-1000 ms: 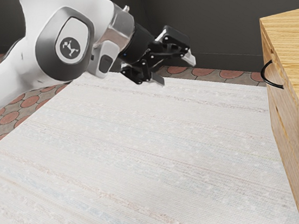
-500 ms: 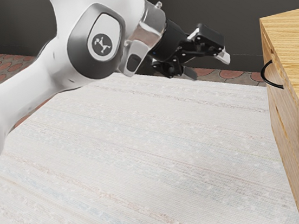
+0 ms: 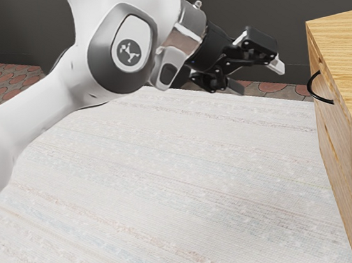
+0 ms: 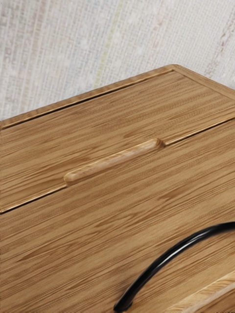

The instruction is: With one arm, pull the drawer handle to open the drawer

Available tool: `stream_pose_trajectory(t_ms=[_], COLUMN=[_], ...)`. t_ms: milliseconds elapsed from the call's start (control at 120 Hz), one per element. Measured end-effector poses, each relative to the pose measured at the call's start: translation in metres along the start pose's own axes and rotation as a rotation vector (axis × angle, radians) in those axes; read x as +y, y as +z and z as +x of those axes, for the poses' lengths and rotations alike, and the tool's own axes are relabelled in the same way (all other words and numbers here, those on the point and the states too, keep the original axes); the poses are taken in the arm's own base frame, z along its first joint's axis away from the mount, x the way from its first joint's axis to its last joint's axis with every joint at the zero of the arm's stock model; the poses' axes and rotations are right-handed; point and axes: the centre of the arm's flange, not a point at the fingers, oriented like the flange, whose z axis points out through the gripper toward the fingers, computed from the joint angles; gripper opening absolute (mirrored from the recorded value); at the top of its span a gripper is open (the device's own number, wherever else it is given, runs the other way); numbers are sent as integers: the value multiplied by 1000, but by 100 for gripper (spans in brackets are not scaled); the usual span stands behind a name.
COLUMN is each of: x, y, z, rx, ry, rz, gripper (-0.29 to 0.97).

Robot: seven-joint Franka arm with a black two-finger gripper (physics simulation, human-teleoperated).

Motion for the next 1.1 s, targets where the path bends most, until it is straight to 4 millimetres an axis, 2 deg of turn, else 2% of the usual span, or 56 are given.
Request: stream_pose_trajectory(t_ms=[150, 392, 675, 1100], x=[6, 3, 0, 0], y=[9, 23, 49, 67], z=[-2, -2, 2, 10], rx=[3, -6, -14, -15], ry=[-21, -85, -127, -152], rz=[-13, 25, 38, 38], gripper=[68, 68, 68, 68])
